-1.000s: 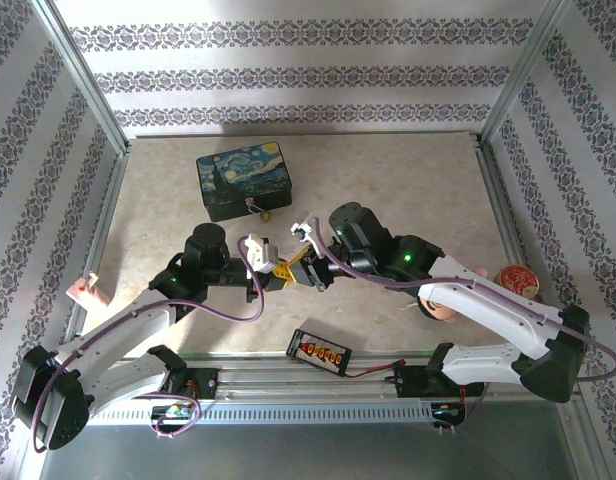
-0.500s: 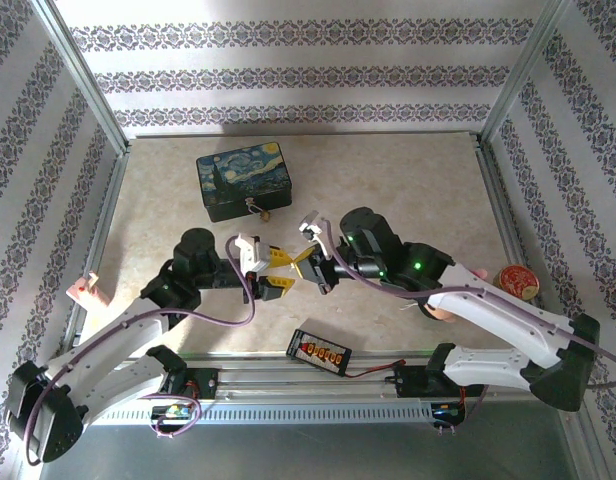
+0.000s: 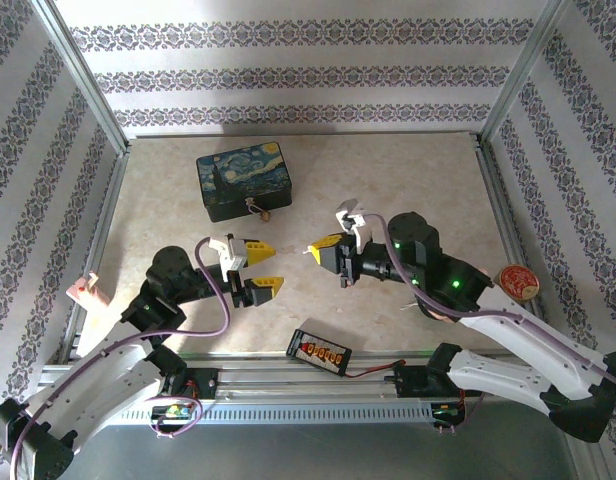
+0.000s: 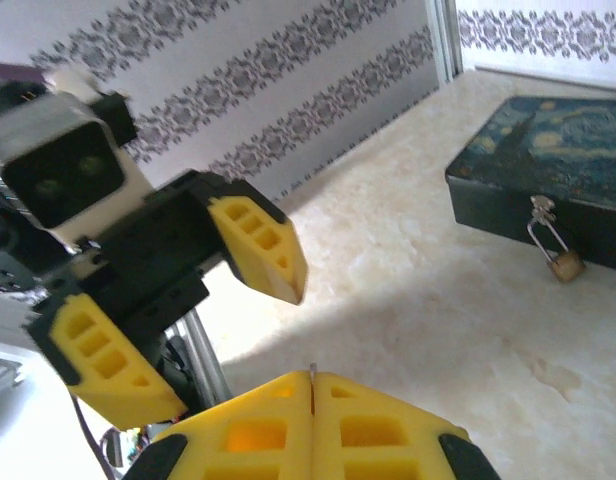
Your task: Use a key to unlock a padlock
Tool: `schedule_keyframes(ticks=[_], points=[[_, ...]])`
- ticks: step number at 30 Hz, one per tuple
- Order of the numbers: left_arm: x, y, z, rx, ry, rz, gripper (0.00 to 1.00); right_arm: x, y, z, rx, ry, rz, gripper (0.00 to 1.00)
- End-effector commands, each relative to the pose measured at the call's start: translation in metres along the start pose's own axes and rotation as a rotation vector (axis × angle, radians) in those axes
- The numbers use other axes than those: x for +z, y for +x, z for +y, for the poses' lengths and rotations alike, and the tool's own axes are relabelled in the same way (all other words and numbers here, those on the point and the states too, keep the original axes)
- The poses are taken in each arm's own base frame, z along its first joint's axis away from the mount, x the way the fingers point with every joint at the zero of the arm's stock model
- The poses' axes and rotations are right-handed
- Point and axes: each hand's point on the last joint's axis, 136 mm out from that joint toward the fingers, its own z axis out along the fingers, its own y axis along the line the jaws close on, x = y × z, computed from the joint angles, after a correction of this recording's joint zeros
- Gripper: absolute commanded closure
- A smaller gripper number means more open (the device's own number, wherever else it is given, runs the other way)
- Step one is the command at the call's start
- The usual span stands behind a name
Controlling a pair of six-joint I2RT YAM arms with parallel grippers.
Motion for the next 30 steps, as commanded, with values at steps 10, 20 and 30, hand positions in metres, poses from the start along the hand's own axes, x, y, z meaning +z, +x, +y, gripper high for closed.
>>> schedule_keyframes(ticks=[10,20,30], points=[[0.014,0.005,0.013,-0.128,-0.008,-0.019,0.25,-0.008,-0.018,0.014,0.028,-0.081,-0.083,1.0],[0.021,-0.022,-0.007,-0.129,0.149,-0.089,0.32,0.004,-0.018,0.011,0.05,-0.084,-0.058,1.0],[0.025,-0.032,-0.025,-0.028,0.299,-0.14,0.62,0.012,-0.02,0.019,0.064,-0.14,-0.048,1.0]])
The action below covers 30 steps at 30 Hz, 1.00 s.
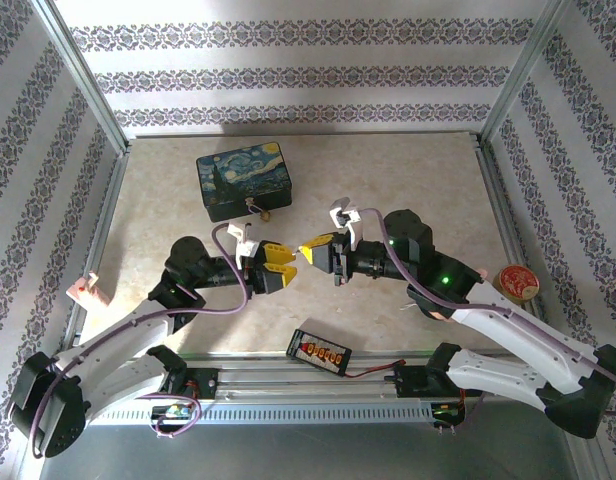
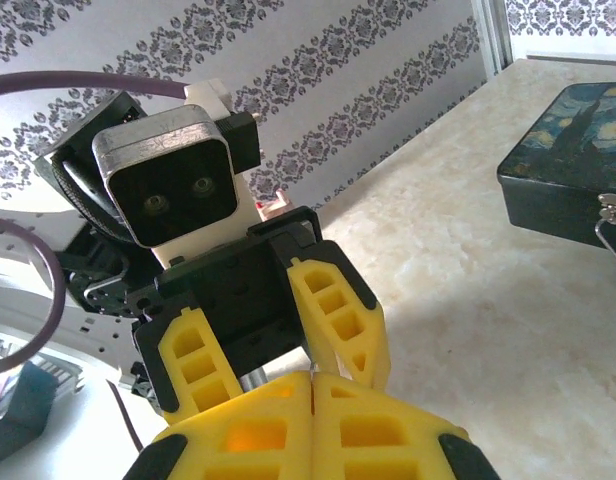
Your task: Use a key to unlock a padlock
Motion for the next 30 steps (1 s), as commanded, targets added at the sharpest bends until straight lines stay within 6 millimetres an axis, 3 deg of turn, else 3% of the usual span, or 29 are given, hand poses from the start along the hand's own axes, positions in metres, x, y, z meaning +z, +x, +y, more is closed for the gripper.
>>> schedule_keyframes(ticks=[1,7,16,18,22,30], points=[[0.0,-0.028,-0.021,0.153,0.085,-0.074,0.62,-0.003,-0.019,0.014,-0.01,-0.056,-0.049,1.0],[0.002,-0.028,-0.015,0.198,0.051,-0.069,0.8,0.001,-0.018,0.015,-0.003,-0.068,-0.041,1.0],[0.004,-0.031,-0.011,0.214,0.036,-0.068,0.87,0.004,-0.017,0.013,-0.001,-0.069,-0.032,1.0],[0.004,-0.032,-0.01,0.215,0.031,-0.071,0.86,0.005,-0.015,0.013,0.0,-0.069,-0.028,1.0],[0.003,-0.035,-0.002,0.213,-0.018,-0.082,0.65,0.005,-0.015,0.013,0.002,-0.072,-0.025,1.0],[-0.002,-0.027,0.011,0.209,-0.084,-0.042,0.6,0.002,-0.015,0.012,-0.003,-0.063,-0.032,1.0]])
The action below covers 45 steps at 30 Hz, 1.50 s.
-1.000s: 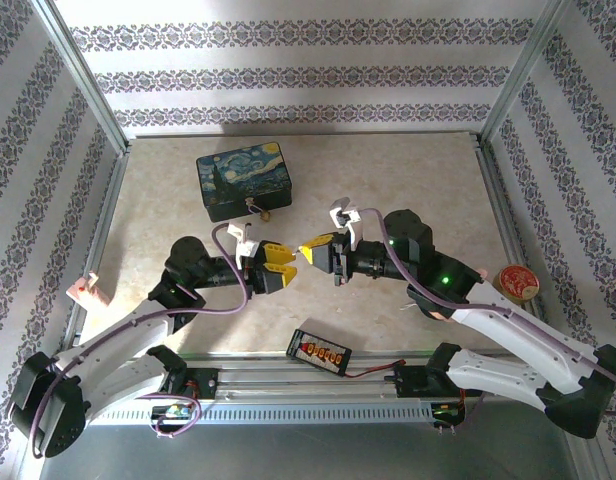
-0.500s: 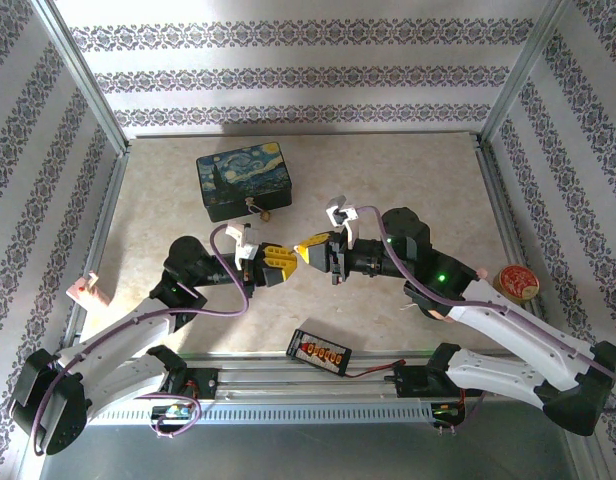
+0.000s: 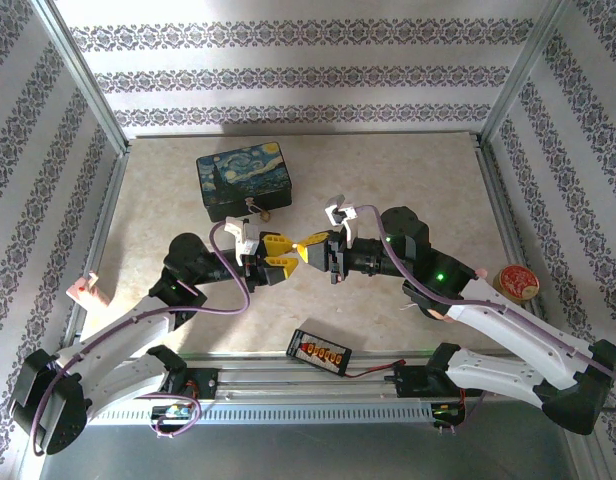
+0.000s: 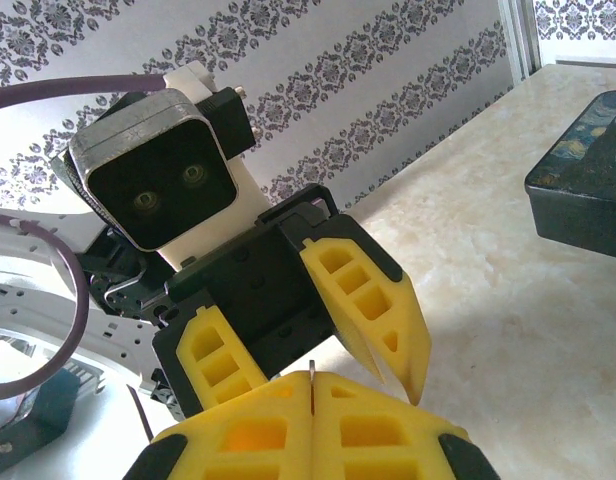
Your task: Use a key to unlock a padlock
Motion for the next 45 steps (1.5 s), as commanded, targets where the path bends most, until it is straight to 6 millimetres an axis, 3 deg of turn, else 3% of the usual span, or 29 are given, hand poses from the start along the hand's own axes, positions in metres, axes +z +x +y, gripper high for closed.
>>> schedule_keyframes(ticks=[1,6,9,15,24,29,34,40,45], points=[[-0.005,-0.008,0.004,0.036,-0.029,-0.001,0.6,-0.005,-0.01,0.007,-0.008,-0.018,-0.028,1.0],[-0.006,-0.005,0.002,0.04,-0.01,0.014,0.59,-0.005,-0.009,0.006,-0.007,-0.019,-0.025,1.0],[-0.005,-0.005,0.001,0.036,0.0,0.023,0.49,-0.004,-0.009,0.007,-0.007,-0.022,-0.023,1.0],[-0.009,0.0,0.008,0.029,-0.019,0.05,0.48,-0.004,-0.007,0.007,-0.008,-0.027,-0.016,1.0],[-0.014,-0.012,0.007,0.043,0.031,0.037,0.52,0.0,-0.002,0.005,-0.009,-0.029,0.011,1.0],[-0.012,-0.012,0.001,0.03,0.081,0.05,0.58,0.003,0.0,0.003,-0.005,-0.025,0.02,1.0],[-0.011,-0.009,0.001,0.016,0.092,0.072,0.75,0.003,-0.001,0.003,-0.005,-0.026,0.019,1.0],[-0.01,-0.005,0.002,0.005,0.09,0.096,0.82,0.002,-0.003,0.005,-0.005,-0.028,0.013,1.0],[-0.01,-0.003,0.004,0.0,0.088,0.104,0.97,0.002,-0.005,0.005,-0.004,-0.028,0.009,1.0]])
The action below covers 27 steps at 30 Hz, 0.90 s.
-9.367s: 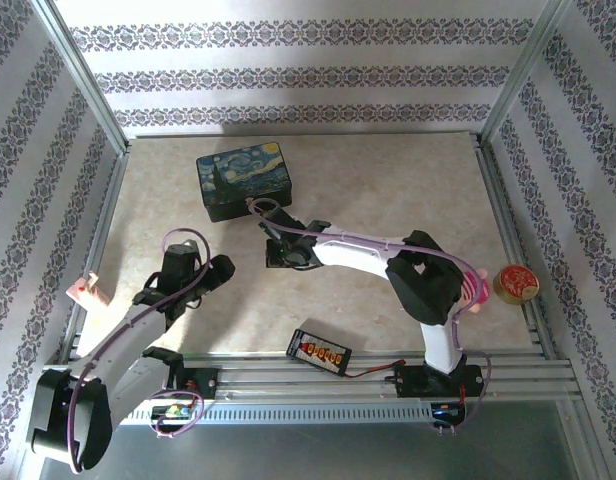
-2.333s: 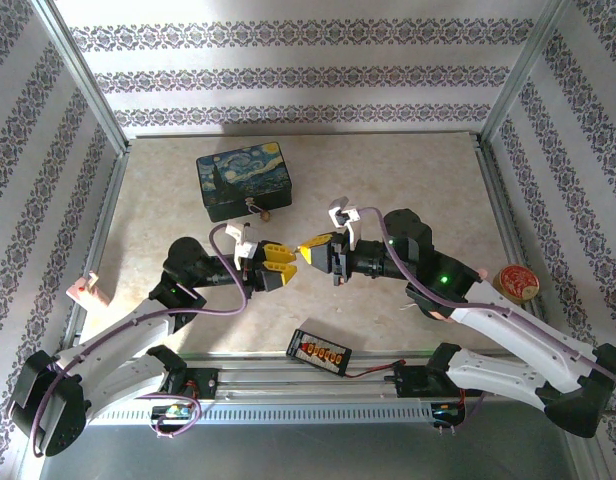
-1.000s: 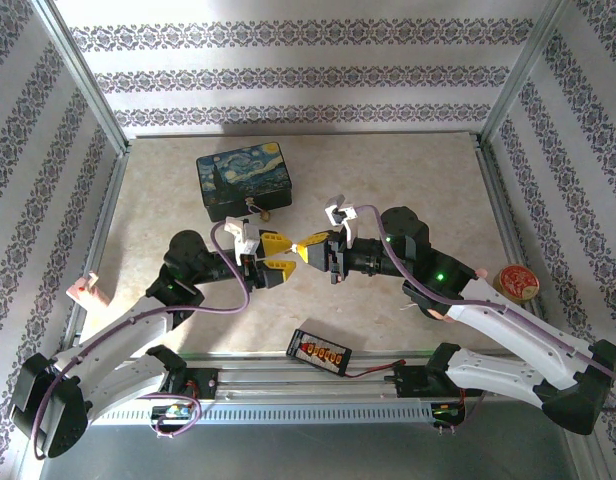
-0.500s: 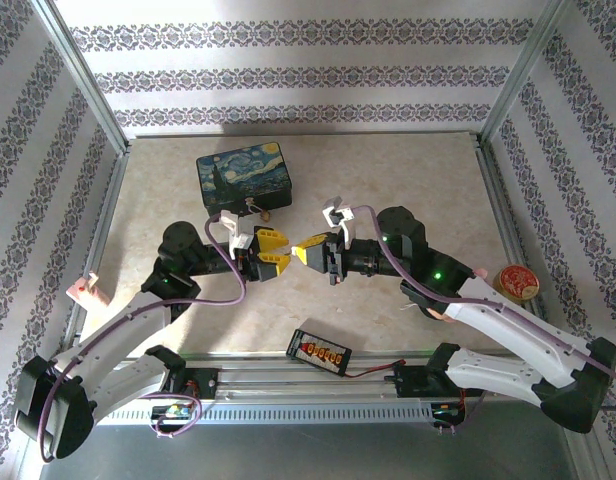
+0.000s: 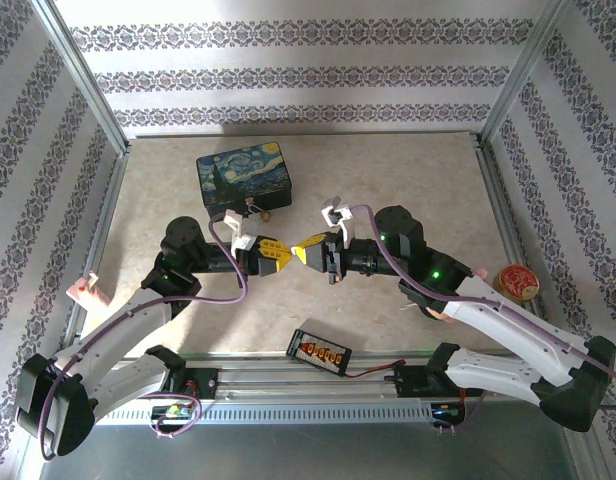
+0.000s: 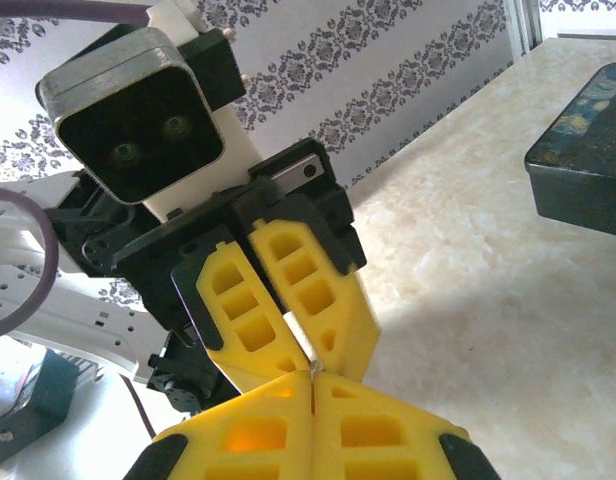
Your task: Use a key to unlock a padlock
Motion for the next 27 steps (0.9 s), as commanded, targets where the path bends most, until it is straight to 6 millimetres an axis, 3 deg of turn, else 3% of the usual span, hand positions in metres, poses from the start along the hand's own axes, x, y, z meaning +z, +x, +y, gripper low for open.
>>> schedule_keyframes(ticks=[1,10,14,17,27], points=[[0.0,-0.006,0.003,0.011,-0.005,0.005,1.0,-0.003,-0.012,0.012,-0.021,-0.038,-0.024,1.0],[-0.007,-0.011,0.014,0.101,-0.124,-0.026,1.0,-0.002,-0.012,0.008,-0.018,-0.017,-0.024,0.99],[-0.021,-0.016,0.031,0.216,-0.304,-0.066,1.0,-0.008,-0.014,-0.008,-0.004,0.084,-0.031,0.59],[-0.029,-0.015,0.04,0.315,-0.392,-0.072,1.0,-0.016,-0.02,-0.024,0.029,0.175,-0.055,0.51],[-0.028,0.009,0.077,0.452,-0.515,0.253,1.0,-0.024,-0.019,-0.077,0.294,0.351,-0.077,0.48]])
